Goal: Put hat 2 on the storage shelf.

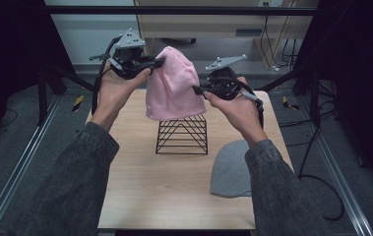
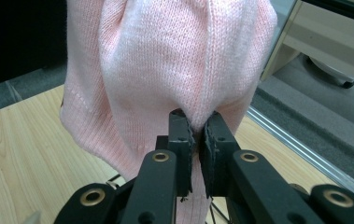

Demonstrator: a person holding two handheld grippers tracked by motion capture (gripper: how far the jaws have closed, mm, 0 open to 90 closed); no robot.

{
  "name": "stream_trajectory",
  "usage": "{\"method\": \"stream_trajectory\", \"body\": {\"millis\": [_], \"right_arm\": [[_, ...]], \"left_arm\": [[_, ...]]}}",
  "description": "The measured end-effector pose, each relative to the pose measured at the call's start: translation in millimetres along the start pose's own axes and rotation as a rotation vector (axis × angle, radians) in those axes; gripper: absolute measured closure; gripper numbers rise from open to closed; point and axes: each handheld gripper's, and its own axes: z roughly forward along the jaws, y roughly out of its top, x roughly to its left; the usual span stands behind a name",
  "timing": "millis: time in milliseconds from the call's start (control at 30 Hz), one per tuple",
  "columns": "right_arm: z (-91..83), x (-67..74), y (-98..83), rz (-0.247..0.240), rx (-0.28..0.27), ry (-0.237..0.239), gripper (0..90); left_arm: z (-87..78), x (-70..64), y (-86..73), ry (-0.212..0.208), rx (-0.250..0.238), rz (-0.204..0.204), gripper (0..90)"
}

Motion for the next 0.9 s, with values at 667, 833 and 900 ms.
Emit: {"method": "stream_trajectory", "body": {"millis": [667, 833, 900], "right_arm": [[18.6, -1.2, -23.4, -0.001, 0.035, -0.011, 83.7], [20.8, 0.8, -32.9, -0.001, 0.037, -0.001, 83.7], [21.8, 1.6, -35.3, 0.0, 0.04, 0.0, 83.8]], "left_arm": [[14.2, -2.9, -20.6, -0.002, 0.037, 0.023, 77.8], [14.7, -4.8, -27.7, -0.009, 0.039, 0.025, 77.8], [16.0, -6.6, -32.1, -0.012, 0.047, 0.027, 77.8]]}}
